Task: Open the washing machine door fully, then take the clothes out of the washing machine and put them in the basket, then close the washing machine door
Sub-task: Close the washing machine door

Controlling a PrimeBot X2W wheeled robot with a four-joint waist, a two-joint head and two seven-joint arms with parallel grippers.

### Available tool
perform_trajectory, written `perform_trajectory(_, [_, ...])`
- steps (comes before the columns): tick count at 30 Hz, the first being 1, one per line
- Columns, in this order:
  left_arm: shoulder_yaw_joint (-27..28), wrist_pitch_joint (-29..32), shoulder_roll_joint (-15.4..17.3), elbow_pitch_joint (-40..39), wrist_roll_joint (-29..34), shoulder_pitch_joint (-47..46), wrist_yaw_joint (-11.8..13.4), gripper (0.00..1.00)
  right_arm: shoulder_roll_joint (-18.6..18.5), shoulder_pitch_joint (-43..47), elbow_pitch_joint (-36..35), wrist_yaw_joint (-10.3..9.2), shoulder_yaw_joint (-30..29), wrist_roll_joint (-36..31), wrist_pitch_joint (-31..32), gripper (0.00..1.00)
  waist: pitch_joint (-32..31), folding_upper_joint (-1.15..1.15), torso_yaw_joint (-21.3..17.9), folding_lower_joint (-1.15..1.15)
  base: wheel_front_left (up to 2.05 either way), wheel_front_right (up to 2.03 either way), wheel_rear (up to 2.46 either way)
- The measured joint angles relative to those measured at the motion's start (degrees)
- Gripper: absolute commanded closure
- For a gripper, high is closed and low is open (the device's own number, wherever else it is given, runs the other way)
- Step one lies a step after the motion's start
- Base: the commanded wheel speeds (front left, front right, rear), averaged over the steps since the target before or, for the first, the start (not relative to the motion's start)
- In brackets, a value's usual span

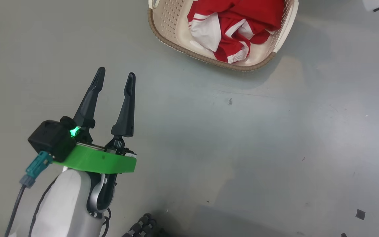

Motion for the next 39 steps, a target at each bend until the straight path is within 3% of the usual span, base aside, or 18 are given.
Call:
perform_trajectory(22, [-2.10, 0.00, -0.69, 1.15, -0.44, -1.91, 0.00, 0.00, 0.25, -10.06, 7.58, -2.66, -4.82, 0.71, -0.25, 1.00, 3.03, 0.00, 2.20, 0.00, 0.00, 0.00, 0.00])
perform_trajectory(34, [-1.65, 0.00, -0.90, 2.66, -0.70, -3.04, 0.00, 0.00, 0.75, -9.67, 13.13, -2.65, -4.55, 0.71, -4.57, 1.00, 1.19, 0.00, 2.36, 0.00, 0.00, 0.00, 0.00])
perform_trajectory(39, [-0.75, 0.00, -0.92, 3.42, -0.40, -3.04, 0.00, 0.00, -0.80, -5.77, 16.15, -2.45, -4.90, 0.74, -7.01, 1.00, -1.06, 0.00, 2.06, 0.00, 0.00, 0.00, 0.00])
